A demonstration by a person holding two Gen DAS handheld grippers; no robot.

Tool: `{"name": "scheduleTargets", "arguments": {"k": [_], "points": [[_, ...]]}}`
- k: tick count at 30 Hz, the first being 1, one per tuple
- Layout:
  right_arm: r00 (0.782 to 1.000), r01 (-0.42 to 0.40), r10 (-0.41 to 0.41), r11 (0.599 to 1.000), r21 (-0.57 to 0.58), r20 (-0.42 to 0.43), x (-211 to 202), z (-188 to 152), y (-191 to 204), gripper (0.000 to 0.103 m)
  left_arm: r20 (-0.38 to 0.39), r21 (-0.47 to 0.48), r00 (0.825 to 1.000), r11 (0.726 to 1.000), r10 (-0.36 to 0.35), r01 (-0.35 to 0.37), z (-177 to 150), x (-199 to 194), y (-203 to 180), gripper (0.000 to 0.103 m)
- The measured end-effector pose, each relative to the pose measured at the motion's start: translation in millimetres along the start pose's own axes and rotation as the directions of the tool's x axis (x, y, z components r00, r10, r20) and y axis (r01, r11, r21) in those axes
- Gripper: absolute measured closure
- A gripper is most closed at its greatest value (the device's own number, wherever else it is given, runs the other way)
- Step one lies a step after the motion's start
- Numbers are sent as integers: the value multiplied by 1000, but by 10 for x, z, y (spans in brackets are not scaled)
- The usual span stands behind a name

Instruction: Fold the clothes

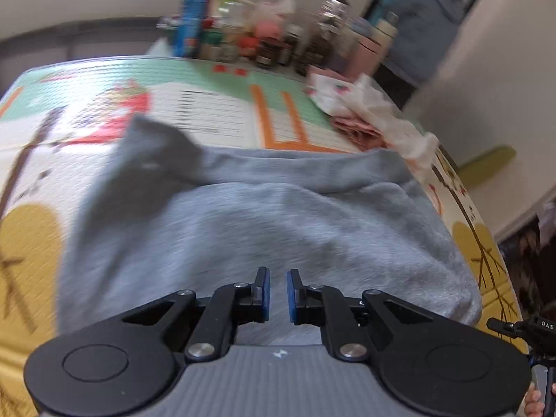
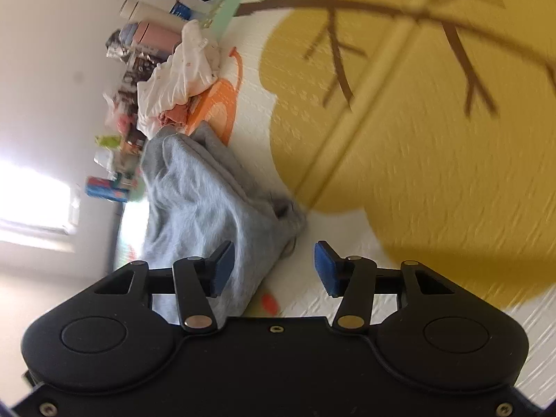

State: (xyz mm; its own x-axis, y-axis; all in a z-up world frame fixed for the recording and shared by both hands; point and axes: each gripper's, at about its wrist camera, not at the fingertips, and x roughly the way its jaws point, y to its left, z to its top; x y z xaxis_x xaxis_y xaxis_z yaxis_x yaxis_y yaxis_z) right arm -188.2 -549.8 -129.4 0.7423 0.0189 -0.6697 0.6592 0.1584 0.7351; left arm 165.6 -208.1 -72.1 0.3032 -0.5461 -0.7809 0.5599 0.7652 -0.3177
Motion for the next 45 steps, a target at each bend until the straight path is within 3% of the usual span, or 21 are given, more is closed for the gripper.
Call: {"name": "scheduleTargets", "arguments": {"k": [9, 14, 17, 21, 24, 28, 29, 31, 34, 37, 41, 45], "points": [[990, -135, 129, 986, 97, 64, 232, -137, -146, 26, -40, -39, 997, 998, -60, 59, 174, 635, -218, 92], [978, -206, 198, 971, 122, 73, 437, -166, -85, 20, -107, -102, 986, 988, -127, 116, 99, 926, -218, 92], [974, -216, 208, 971, 100, 91, 559, -197, 37, 13, -161, -118, 976, 985, -147, 129, -7, 1057, -203, 92], [972, -209, 200, 975, 72, 123, 681, -216, 213, 1, -169, -165, 969, 975, -177, 150, -58, 1085, -114, 93], [971, -194, 182, 979, 68, 152, 743, -237, 312, 0, -175, -177, 967, 972, -186, 155, -66, 1087, -70, 96], [973, -115, 96, 990, 77, 210, 811, -285, 452, 0, -174, -171, 968, 974, -181, 151, -82, 1077, -82, 97], [972, -80, 60, 993, 82, 226, 820, -303, 499, 4, -175, -169, 968, 974, -179, 150, -81, 1075, -88, 97], [968, 10, -28, 997, 76, 248, 798, -347, 593, 22, -178, -165, 968, 975, -176, 147, -76, 1068, -92, 97], [947, 141, -152, 988, 59, 283, 746, -418, 735, 27, -179, -164, 968, 976, -175, 146, -74, 1068, -86, 97], [931, 180, -196, 980, 79, 309, 691, -439, 732, 26, -181, -162, 968, 976, -175, 147, -72, 1079, -91, 97], [944, 115, -134, 990, 80, 301, 753, -374, 702, 0, -185, -154, 968, 978, -171, 143, -69, 1086, -108, 98], [948, 118, -131, 991, 64, 289, 840, -363, 759, 0, -190, -144, 968, 980, -166, 140, -67, 1089, -118, 98]]}}
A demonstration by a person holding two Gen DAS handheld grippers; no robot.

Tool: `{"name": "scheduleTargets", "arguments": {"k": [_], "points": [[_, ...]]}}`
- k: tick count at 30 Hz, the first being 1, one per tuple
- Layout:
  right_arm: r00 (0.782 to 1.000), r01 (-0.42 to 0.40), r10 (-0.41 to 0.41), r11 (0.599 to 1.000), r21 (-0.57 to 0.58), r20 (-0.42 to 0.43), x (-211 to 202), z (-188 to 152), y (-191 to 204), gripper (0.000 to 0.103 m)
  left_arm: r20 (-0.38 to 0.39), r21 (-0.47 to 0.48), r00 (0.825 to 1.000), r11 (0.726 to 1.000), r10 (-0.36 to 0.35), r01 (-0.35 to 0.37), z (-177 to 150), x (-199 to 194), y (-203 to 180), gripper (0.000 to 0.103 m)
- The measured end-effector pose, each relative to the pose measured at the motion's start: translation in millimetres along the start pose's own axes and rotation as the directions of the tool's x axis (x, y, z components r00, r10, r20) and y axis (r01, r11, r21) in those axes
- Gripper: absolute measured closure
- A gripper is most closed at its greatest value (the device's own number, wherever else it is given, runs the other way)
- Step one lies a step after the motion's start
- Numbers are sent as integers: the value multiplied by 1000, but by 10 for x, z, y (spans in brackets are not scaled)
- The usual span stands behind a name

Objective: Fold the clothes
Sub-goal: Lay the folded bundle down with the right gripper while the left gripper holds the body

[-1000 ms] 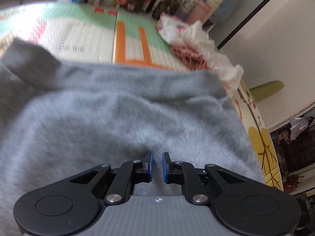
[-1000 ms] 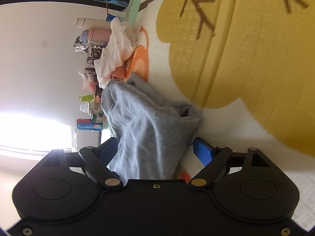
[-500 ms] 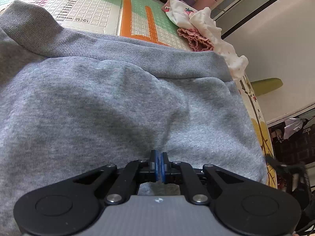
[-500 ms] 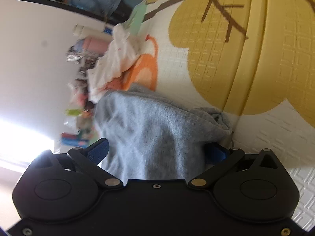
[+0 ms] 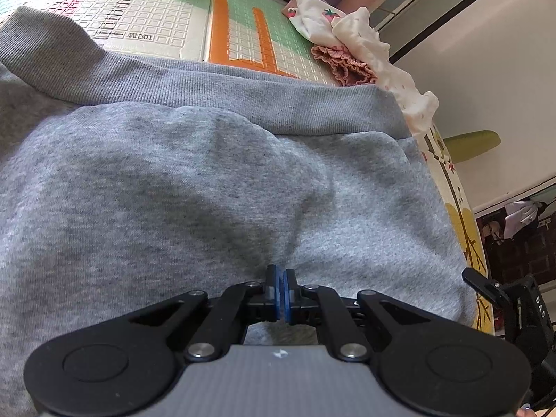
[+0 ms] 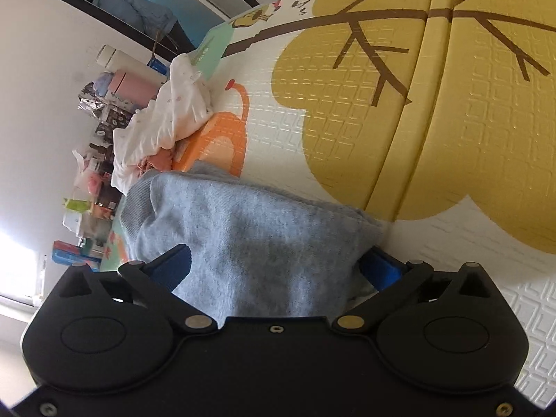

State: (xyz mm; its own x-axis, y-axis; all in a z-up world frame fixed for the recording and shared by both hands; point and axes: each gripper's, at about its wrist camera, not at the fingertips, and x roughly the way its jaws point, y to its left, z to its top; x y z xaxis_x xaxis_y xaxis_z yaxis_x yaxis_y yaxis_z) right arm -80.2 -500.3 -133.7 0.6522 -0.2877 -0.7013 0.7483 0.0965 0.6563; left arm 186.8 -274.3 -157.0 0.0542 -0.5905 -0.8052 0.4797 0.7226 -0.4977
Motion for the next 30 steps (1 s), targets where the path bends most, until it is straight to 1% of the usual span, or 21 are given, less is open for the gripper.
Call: {"name": "scheduleTargets", "arguments": {"k": [5, 9, 10, 11, 12, 13, 14, 15, 19, 21, 23, 25, 27, 30], "points": [[996, -69, 69, 998, 1, -48, 118, -30, 64, 0, 0, 12, 1000, 1000, 7, -7, -13, 1, -17, 98], [997, -65, 65, 998, 28, -28, 163, -53, 138, 0, -3, 6, 1000, 1000, 3, -3, -15, 0, -3, 98], [997, -71, 72, 997, 39, -22, 171, -56, 148, 2, -2, 4, 1000, 1000, 2, -2, -17, -2, -1, 98], [996, -92, 93, 994, 59, -14, 171, -53, 132, 17, -2, 2, 1000, 1000, 2, -2, -21, -2, 0, 99], [994, -104, 105, 992, 70, -10, 174, -50, 118, 38, -1, 0, 1000, 1000, 2, -2, -24, -3, 3, 99], [993, -117, 118, 990, 76, -7, 175, -44, 107, 49, 0, -3, 1000, 1000, 1, -1, -28, -4, 6, 99], [991, -133, 134, 988, 72, -8, 171, -29, 101, 69, 1, -6, 1000, 1000, 0, 0, -32, -5, 10, 99], [989, -149, 150, 986, 69, -10, 167, -13, 95, 73, 3, -8, 1000, 1000, -1, 1, -36, -5, 11, 99], [978, -210, 210, 978, -11, -7, 63, -9, 244, 77, 8, -10, 1000, 1000, 3, -3, -50, -4, 4, 99], [961, -276, 276, 954, -115, -14, -42, -44, 424, 81, 11, -10, 1000, 1000, 6, -6, -58, -6, 0, 99], [940, -338, 338, 915, -220, -39, -154, -108, 634, 82, 16, -13, 1000, 1000, 8, -8, -64, -8, -2, 99], [918, -394, 388, 871, -294, -80, -247, -186, 828, 83, 21, -25, 1000, 1000, 6, -5, -66, -10, 8, 99], [903, -426, 410, 831, -356, -123, -310, -285, 1000, 83, 26, -46, 1000, 999, -3, 5, -73, -15, 35, 99], [880, -472, 432, 747, -469, -197, -394, -480, 1227, 83, 30, -94, 999, 995, -27, 29, -79, -23, 99, 100]]}}
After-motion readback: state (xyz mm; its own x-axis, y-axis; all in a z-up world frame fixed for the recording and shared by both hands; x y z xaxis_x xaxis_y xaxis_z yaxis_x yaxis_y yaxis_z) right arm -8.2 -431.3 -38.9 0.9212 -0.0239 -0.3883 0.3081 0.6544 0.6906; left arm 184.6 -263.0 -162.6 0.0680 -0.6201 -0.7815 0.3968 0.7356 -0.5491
